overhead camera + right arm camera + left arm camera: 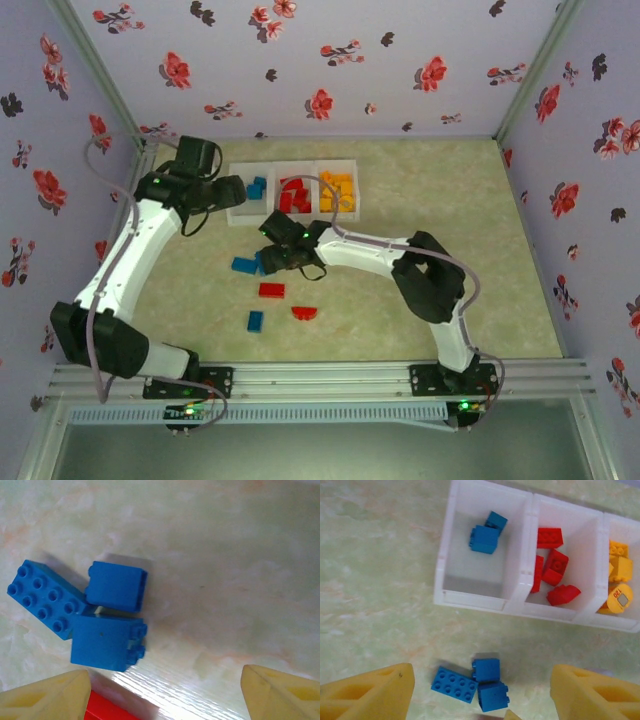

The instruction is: Sort the legos into containers by color

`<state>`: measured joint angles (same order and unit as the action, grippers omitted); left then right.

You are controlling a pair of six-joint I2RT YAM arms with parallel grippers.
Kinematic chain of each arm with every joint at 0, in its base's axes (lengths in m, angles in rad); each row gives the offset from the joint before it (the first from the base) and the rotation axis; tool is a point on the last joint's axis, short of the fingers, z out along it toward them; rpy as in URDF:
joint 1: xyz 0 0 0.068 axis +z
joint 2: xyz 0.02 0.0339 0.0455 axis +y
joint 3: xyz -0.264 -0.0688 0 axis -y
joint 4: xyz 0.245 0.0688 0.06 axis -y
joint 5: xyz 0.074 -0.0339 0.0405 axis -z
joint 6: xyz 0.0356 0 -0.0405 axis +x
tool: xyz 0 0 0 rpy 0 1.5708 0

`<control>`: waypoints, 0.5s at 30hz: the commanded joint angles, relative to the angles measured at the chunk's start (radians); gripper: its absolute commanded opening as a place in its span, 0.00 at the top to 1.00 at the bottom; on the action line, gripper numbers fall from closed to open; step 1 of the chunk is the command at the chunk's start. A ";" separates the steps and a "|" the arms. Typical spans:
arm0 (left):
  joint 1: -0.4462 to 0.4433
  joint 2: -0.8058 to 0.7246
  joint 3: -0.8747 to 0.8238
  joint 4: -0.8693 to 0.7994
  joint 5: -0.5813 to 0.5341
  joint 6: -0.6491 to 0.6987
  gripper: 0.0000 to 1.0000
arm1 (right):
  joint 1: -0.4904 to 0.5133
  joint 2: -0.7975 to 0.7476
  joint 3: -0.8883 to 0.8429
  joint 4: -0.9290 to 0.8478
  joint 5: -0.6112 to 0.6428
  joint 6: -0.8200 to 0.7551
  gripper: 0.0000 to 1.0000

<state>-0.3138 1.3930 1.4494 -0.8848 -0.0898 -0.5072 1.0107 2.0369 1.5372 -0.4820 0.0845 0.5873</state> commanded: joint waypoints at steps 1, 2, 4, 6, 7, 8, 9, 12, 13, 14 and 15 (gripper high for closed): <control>0.014 -0.045 -0.017 -0.027 -0.018 -0.019 0.26 | 0.026 0.050 0.098 -0.065 -0.021 0.004 0.21; 0.015 -0.052 -0.017 -0.026 -0.018 -0.022 0.26 | 0.034 0.069 0.122 -0.078 -0.022 -0.003 0.21; 0.016 -0.061 -0.014 -0.027 -0.019 -0.023 0.26 | 0.050 0.099 0.163 -0.105 -0.026 -0.013 0.21; 0.015 -0.067 -0.011 -0.027 -0.018 -0.022 0.26 | 0.060 0.132 0.206 -0.145 -0.015 -0.015 0.22; 0.016 -0.070 -0.012 -0.027 -0.018 -0.023 0.26 | 0.062 0.143 0.223 -0.161 -0.010 -0.015 0.22; 0.017 -0.073 -0.013 -0.027 -0.018 -0.024 0.26 | 0.063 0.154 0.235 -0.174 -0.008 -0.016 0.22; 0.017 -0.076 -0.016 -0.027 -0.018 -0.023 0.26 | 0.063 0.163 0.245 -0.184 -0.004 -0.014 0.23; 0.018 -0.080 -0.022 -0.027 -0.019 -0.021 0.26 | 0.062 0.185 0.266 -0.208 0.010 -0.012 0.24; 0.019 -0.079 -0.021 -0.027 -0.018 -0.019 0.26 | 0.062 0.190 0.268 -0.212 0.013 -0.012 0.24; 0.020 -0.080 -0.020 -0.027 -0.018 -0.018 0.26 | 0.063 0.195 0.271 -0.214 0.014 -0.013 0.25; 0.022 -0.080 -0.018 -0.039 -0.018 -0.017 0.26 | 0.063 0.199 0.271 -0.212 0.011 -0.013 0.25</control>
<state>-0.3008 1.3380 1.4364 -0.8989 -0.0944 -0.5175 1.0737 2.2112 1.7794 -0.6338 0.0750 0.5838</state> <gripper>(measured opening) 0.743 0.751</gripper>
